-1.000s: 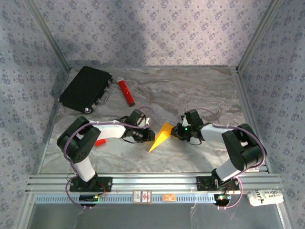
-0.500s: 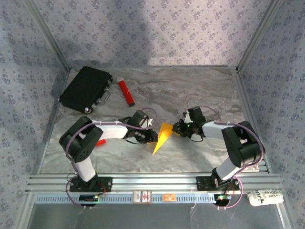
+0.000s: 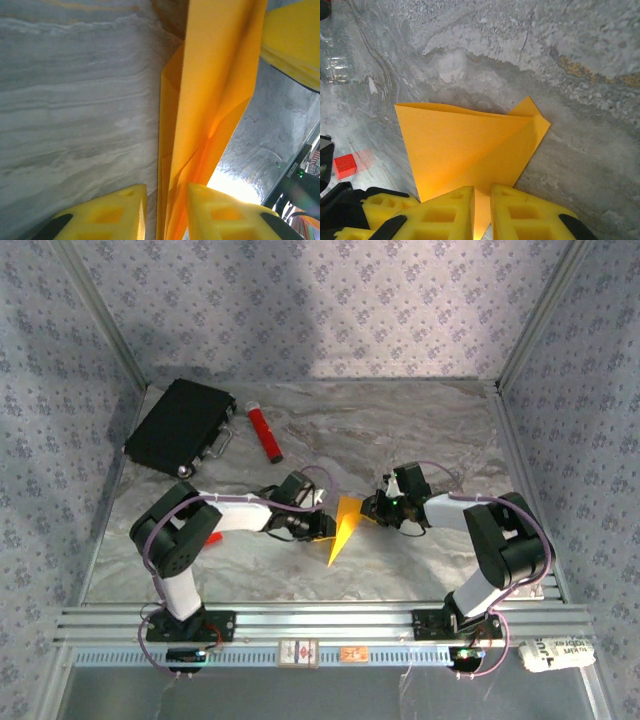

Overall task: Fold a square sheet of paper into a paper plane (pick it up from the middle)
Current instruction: Move a paper plane to the center of the table.

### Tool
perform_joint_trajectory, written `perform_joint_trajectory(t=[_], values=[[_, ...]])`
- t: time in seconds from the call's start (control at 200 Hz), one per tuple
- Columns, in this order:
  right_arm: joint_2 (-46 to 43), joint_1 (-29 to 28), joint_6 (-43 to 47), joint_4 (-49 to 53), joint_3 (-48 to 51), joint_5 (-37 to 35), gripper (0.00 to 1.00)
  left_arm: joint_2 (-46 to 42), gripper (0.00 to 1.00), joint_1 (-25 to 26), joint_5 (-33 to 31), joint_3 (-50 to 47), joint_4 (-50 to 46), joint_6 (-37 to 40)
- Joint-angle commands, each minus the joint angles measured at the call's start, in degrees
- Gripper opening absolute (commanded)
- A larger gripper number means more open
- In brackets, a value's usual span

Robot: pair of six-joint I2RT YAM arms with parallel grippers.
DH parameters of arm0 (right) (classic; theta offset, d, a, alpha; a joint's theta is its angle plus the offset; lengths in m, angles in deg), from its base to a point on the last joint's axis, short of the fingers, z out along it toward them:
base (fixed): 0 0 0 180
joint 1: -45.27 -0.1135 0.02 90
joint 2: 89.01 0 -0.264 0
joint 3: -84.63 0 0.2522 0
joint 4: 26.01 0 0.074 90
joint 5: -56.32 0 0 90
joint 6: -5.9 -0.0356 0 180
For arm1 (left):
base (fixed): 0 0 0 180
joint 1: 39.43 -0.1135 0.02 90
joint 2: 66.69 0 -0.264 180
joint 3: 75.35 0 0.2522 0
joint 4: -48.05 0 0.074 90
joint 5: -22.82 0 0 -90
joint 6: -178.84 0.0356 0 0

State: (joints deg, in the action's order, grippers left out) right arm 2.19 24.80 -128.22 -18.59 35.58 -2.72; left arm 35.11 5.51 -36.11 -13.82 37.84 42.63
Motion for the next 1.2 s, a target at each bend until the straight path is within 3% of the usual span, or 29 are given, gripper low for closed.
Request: perform_joint_trajectory(t=[0.0,0.635,1.194], values=[[0.48,0.29,0.09,-0.68,0.71,0.94,0.17,0.94,0.25,0.54,2.07,0.67,2.17,-0.68],[0.03,-0.01,-1.23,-2.64,2.88,0.67,0.17,2.79,0.22,1.10,4.43,1.03,5.93,-2.91],[-1.34,0.08,-1.46,-2.22,3.30,0.42,0.17,1.34,0.08,1.28,4.09,1.36,6.64,-3.71]])
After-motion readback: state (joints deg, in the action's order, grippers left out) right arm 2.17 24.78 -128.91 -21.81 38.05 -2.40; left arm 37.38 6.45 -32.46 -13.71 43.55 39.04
